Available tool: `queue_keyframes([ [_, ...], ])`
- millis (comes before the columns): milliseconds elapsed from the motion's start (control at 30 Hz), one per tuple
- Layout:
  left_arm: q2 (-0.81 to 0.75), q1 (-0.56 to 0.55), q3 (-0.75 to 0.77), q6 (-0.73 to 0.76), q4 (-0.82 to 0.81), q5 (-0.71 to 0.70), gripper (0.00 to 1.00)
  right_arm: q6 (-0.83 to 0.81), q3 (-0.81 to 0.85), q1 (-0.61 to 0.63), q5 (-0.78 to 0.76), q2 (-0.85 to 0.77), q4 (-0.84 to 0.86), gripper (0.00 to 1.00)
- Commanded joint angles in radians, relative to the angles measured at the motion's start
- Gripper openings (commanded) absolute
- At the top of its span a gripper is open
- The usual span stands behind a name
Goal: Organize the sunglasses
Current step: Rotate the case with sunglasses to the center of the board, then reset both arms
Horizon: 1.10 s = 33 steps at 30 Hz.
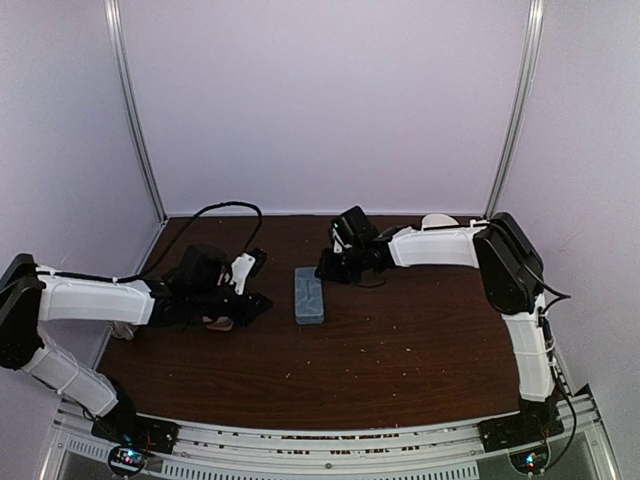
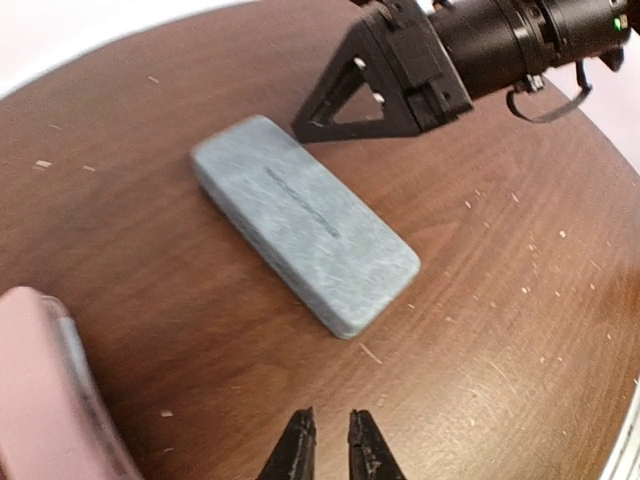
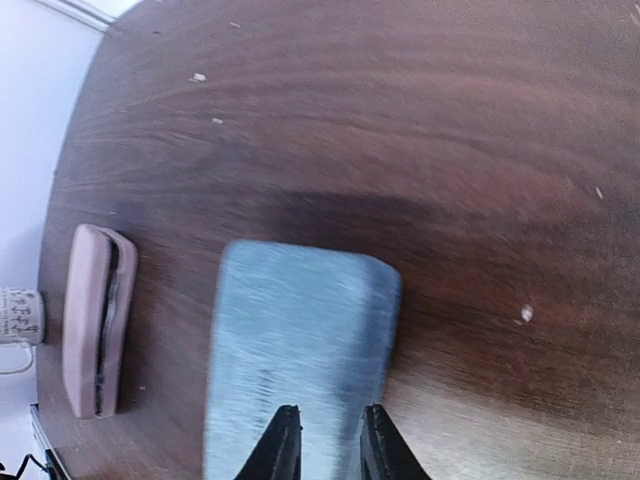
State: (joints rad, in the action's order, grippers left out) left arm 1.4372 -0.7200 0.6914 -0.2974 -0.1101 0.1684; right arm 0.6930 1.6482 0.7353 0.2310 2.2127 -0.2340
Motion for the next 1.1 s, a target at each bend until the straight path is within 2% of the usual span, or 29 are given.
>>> queue_keyframes([
  [0,-0.145,-0.004,-0.027,0.032,0.035,-0.211,0.16,-0.074,0.051,0.007,0.002,-0.055,-0.012,0.25],
  [100,-0.237,-0.004,-0.046,0.060,0.068,-0.317,0.25,-0.131,0.018,0.007,-0.017,-0.139,-0.011,0.30],
  [267,-0.367,-0.002,-0.061,0.113,0.113,-0.516,0.48,-0.219,-0.087,0.002,-0.104,-0.325,0.003,0.43],
  [467,-0.461,0.017,-0.078,0.197,0.125,-0.757,0.69,-0.301,-0.217,-0.041,-0.227,-0.537,-0.002,0.55],
  [667,-0.473,0.108,-0.090,0.241,0.100,-0.853,0.75,-0.365,-0.388,-0.135,-0.356,-0.733,0.018,0.75],
  [867,-0.434,0.217,-0.103,0.245,0.028,-0.926,0.76,-0.383,-0.560,-0.274,-0.445,-0.901,0.065,0.92],
  [1000,-0.402,0.280,-0.131,0.272,-0.063,-0.945,0.75,-0.384,-0.651,-0.373,-0.493,-0.994,0.086,1.00],
  [1067,-0.385,0.315,-0.154,0.294,-0.122,-0.936,0.75,-0.385,-0.695,-0.410,-0.532,-1.029,0.092,1.00],
])
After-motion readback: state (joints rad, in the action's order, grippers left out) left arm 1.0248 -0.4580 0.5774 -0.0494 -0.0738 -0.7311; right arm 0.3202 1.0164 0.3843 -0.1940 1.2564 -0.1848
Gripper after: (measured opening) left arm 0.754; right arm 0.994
